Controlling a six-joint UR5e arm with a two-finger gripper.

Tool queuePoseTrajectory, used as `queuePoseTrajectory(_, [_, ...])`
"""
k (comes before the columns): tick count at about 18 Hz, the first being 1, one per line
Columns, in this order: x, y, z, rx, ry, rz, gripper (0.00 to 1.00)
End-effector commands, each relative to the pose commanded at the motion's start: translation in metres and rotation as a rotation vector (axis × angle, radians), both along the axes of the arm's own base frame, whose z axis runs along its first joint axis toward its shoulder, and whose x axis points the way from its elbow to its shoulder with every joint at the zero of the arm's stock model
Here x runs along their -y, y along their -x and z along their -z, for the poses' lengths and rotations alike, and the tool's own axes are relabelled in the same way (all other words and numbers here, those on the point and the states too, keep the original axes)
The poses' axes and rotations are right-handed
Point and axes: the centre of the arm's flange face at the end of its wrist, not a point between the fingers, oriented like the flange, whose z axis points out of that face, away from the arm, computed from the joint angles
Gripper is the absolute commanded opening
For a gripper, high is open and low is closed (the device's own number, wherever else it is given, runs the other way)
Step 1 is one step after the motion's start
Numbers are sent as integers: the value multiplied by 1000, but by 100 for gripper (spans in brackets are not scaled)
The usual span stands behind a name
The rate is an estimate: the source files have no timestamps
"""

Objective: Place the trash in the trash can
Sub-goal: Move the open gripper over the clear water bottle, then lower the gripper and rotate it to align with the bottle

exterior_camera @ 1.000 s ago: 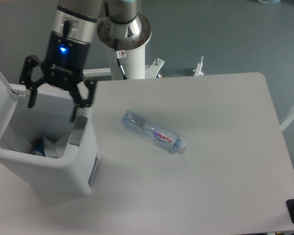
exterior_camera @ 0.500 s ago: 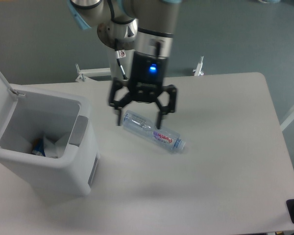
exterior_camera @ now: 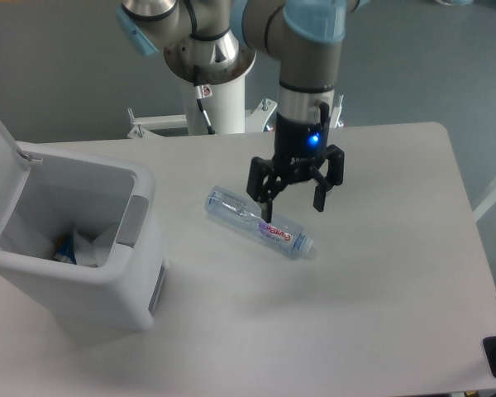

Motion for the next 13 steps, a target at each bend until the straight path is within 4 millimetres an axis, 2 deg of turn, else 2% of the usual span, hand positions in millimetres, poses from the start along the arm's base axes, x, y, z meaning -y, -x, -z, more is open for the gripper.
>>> queuePoseTrajectory(3, [2, -2, 8, 13, 12, -3, 100])
queuePoseTrajectory(8, [15, -14, 48, 54, 103, -23, 100])
queuePoseTrajectory(13, [10, -18, 84, 90, 191, -73, 100])
